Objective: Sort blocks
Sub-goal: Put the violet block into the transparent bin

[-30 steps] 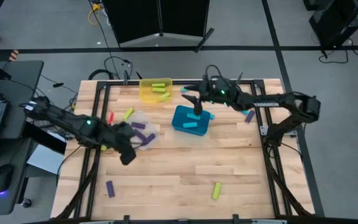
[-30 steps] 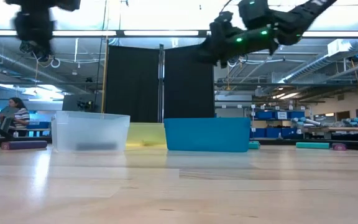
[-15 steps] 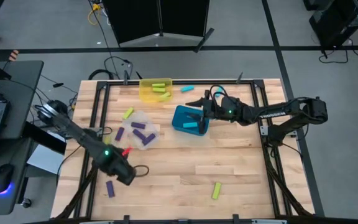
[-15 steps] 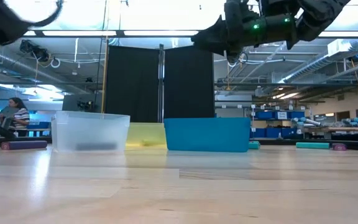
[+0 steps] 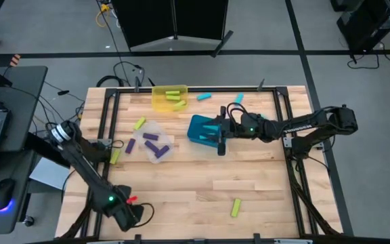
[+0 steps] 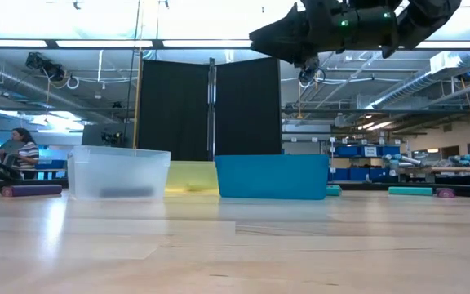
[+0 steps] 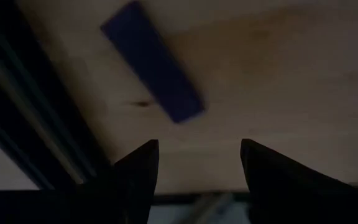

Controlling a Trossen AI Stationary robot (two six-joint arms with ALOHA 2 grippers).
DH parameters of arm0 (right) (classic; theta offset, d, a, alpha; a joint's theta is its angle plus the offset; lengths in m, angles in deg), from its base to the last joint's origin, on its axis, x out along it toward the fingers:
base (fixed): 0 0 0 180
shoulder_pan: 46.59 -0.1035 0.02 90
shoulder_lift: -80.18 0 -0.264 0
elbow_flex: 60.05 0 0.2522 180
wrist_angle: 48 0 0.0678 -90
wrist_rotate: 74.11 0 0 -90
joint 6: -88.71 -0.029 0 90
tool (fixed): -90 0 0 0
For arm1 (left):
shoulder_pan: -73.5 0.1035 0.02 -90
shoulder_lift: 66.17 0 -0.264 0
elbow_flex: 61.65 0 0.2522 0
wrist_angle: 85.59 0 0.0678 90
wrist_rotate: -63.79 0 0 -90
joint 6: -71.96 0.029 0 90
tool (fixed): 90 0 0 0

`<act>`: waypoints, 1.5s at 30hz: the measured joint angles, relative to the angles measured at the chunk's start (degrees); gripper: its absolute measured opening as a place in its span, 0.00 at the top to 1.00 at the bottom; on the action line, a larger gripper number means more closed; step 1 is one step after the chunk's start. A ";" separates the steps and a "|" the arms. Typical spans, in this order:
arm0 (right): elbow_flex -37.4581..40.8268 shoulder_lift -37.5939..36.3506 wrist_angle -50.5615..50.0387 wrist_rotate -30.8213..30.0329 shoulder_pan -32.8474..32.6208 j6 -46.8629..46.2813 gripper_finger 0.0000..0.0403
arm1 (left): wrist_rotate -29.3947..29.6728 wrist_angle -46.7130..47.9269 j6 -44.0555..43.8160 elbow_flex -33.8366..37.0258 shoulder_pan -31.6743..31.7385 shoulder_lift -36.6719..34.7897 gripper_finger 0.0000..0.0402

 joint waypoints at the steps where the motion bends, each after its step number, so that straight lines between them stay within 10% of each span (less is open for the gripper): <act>1: 0.00 0.00 0.00 0.00 -0.40 0.00 0.51 | -0.33 0.59 -0.35 0.02 -0.38 0.80 0.41; 45: -0.04 0.07 0.00 -1.79 -4.24 -3.46 0.51 | 11.69 -4.22 2.50 6.64 -4.61 2.88 0.53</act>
